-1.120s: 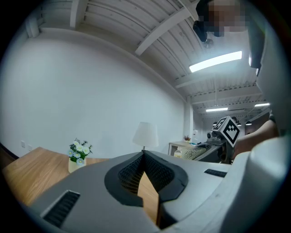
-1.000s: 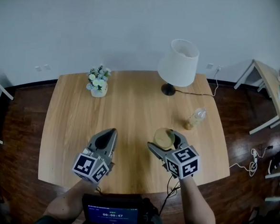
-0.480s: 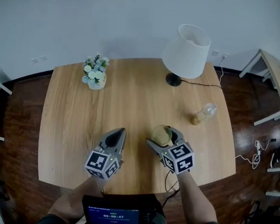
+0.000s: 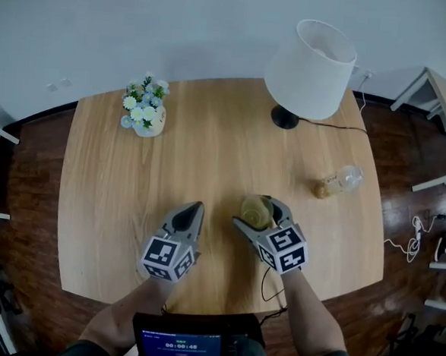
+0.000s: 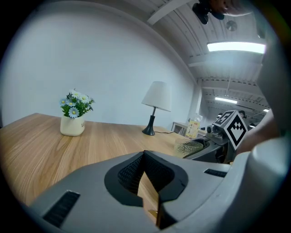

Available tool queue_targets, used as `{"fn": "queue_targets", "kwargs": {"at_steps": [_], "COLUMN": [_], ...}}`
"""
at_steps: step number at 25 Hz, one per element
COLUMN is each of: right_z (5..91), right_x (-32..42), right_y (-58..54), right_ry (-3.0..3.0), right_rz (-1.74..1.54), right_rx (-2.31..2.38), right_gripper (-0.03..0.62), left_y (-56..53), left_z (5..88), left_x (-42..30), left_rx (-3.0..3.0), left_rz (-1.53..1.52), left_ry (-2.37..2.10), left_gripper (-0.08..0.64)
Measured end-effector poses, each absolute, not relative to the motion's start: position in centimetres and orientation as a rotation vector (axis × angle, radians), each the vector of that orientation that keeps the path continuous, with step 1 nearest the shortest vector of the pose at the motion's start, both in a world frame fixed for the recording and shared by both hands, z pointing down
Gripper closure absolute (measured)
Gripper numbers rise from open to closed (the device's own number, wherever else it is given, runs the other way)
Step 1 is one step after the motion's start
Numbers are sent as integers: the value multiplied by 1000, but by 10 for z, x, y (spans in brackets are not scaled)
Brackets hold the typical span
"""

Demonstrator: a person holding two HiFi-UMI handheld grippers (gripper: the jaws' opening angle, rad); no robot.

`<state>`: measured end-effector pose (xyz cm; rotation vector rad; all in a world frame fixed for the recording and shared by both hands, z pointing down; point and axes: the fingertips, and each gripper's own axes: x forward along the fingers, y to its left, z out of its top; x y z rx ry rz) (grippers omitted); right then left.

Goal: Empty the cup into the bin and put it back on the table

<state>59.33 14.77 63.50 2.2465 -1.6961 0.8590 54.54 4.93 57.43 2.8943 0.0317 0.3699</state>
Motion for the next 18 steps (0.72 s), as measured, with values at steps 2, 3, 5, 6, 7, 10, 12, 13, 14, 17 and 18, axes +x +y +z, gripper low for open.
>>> {"fn": "queue_targets", "kwargs": {"at_steps": [2,3,5,6,7,10,12,13,14,17,18], "right_z": [637,638,641,642,643,642,642,642,642,639,638], "right_x": [597,598,599,599,599,600,600,599,598,596,596], "right_y": [146,146,146,145,145,145,145,144,144,142,142], "right_ry": [-1700,-1699,-1697,-1698,-1700,-1712,-1723,-1730,-1737,-1746,-1747], "right_rz": [854,853,848,844,837,798,764,751,738,694,682], "right_rx": [2251,2251,2247,2244,2242,2249,2249,2249,2250,2273,2280], "right_gripper": [193,193,193,193,193,193,193,193,192,190,190], "left_y": [49,49,50,51,51,53,55,56,57,58,58], "left_z": [581,585,590,592,593,596,597,598,599,601,602], "left_x": [549,550,551,552,553,556,557,558,558,560,560], "left_rx": [2888,2885,2878,2876,2873,2865,2859,2857,2855,2851,2850], "left_rz": [391,400,413,417,420,420,419,420,421,427,428], "left_ry": [31,33,38,41,42,45,50,52,54,57,57], "left_gripper": [569,569,569,569,569,569,569,569,569,569,569]}}
